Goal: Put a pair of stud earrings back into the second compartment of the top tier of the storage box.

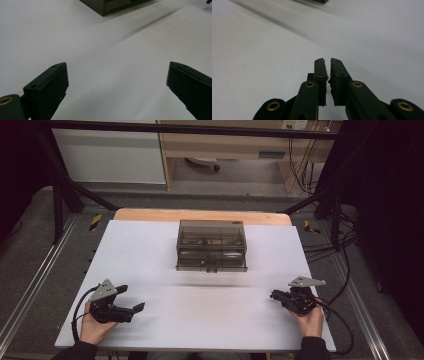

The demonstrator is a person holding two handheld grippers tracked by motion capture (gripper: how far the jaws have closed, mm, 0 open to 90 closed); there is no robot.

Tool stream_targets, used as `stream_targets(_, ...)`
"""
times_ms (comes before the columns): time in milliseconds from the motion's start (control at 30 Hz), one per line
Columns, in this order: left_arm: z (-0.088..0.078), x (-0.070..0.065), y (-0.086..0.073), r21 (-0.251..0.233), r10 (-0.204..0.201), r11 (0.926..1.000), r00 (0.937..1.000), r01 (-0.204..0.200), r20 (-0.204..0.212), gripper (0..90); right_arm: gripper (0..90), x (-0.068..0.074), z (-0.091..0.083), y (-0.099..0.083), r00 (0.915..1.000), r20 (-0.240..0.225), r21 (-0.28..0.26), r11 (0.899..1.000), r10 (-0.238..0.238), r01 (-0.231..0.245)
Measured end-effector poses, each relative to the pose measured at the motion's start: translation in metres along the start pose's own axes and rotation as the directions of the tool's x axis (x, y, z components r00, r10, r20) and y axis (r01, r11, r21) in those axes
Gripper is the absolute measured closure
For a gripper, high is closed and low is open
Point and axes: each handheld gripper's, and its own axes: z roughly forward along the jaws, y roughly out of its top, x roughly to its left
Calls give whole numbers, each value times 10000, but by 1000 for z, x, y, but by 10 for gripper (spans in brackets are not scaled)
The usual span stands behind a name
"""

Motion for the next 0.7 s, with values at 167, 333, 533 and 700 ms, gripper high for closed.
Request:
stream_targets(167,0,0,0,-3,4,10000,10000,-4,2,35,840,5,-2,4,9999,-113,-104,9999,-45,43)
stream_targets(333,0,0,0,5,2,10000,10000,-2,2,35,841,8,-3,7,9997,-225,-153,9999,-63,60)
stream_targets(533,0,0,0,10,3,10000,10000,-3,-1,35,841,14,-4,12,9993,-356,-189,9997,-144,137)
stream_targets(700,0,0,0,7,-2,10000,10000,2,-1,35,841,20,-6,17,9987,-445,-257,9994,-238,227)
